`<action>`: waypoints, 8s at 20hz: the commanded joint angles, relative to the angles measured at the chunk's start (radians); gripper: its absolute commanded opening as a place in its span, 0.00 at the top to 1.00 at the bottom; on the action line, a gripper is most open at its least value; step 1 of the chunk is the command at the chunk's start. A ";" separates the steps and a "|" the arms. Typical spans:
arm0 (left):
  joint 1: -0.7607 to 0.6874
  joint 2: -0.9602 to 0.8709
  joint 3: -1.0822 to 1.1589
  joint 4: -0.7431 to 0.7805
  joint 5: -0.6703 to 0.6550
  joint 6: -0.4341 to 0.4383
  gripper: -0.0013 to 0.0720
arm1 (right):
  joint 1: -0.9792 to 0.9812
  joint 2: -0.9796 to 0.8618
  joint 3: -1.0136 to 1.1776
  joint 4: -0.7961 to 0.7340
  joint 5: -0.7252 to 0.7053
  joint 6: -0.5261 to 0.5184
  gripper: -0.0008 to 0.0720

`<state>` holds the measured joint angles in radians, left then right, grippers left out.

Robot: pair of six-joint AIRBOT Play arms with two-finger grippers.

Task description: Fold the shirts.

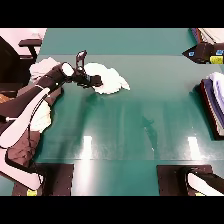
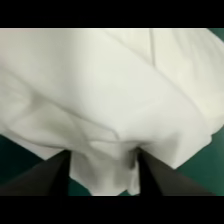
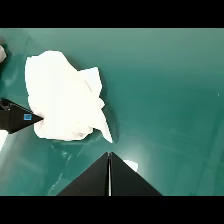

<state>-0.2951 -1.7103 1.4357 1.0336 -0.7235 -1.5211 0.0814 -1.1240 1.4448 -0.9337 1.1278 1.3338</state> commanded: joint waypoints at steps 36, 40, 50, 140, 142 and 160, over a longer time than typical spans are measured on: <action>0.237 0.290 -0.011 0.128 -0.464 0.118 0.14 | -0.002 -0.011 0.528 -0.009 0.265 0.021 0.97; 0.298 0.241 -0.243 0.108 -0.391 0.154 0.14 | -0.002 -0.021 0.490 -0.006 0.268 0.036 0.97; 0.167 0.154 -0.269 0.058 -0.302 0.195 0.35 | -0.002 -0.021 0.319 -0.002 0.260 0.036 0.97; 0.197 0.735 -0.920 -0.012 -0.455 0.029 0.30 | -0.158 0.026 -0.230 -0.208 0.341 0.124 0.51; 0.156 0.735 -0.981 -0.055 -0.411 0.029 0.30 | -0.158 0.031 -0.233 -0.209 0.349 0.124 0.51; 0.202 0.748 -0.669 0.009 -0.310 0.037 0.95 | -0.653 0.179 -0.695 -0.423 0.429 0.104 0.23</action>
<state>-0.1085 -0.9646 0.6964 1.0267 -1.0340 -1.4918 -0.4175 -0.9859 0.9146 -1.2720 1.5536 1.4384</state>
